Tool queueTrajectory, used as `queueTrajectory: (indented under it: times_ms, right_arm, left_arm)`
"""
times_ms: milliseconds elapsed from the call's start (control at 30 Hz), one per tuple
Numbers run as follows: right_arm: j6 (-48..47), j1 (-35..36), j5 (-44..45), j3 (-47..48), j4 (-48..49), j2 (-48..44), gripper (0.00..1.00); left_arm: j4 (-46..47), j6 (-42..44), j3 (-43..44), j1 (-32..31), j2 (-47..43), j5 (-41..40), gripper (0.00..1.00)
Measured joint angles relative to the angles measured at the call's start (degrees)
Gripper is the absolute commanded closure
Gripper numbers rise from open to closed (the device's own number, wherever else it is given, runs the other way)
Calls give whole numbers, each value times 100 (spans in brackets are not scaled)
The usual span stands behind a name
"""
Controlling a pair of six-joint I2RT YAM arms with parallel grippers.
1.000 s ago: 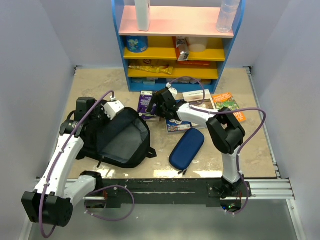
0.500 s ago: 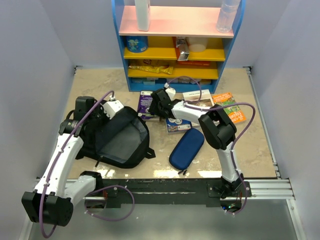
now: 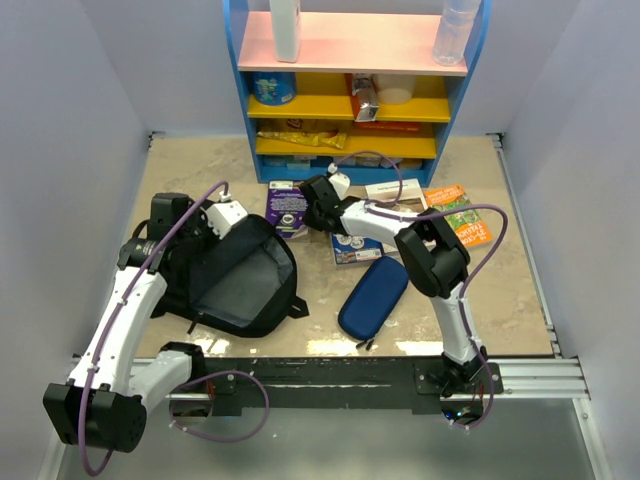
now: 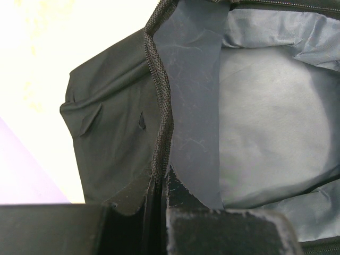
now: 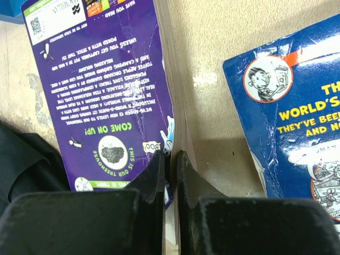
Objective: Pack the student bag
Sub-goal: Pick up the book from the center of the board.
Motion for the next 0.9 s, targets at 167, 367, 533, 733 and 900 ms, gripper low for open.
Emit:
queueTrajectory:
  times_ms: [167,367,533,733,900]
  right_arm:
    - [4,2,72,-249,238,-175,100]
    - [-317,-11,317,-785,264,-1152,100]
    - [-627,-33,426,-866,348,-1989,100]
    - [-756,-37,428,-1309,448,-2983,100]
    - [-717,-7,94,-1878,407,-3716,100]
  left_arm:
    - [-4,-2,0,0,0,22,100]
    - [9,-24,0,0,2,48,100]
    - [26,-31,0,0,13,55,100]
    - [57,-125,-2,0,17,52,100]
    - [157,-208,0,0,37,55,100]
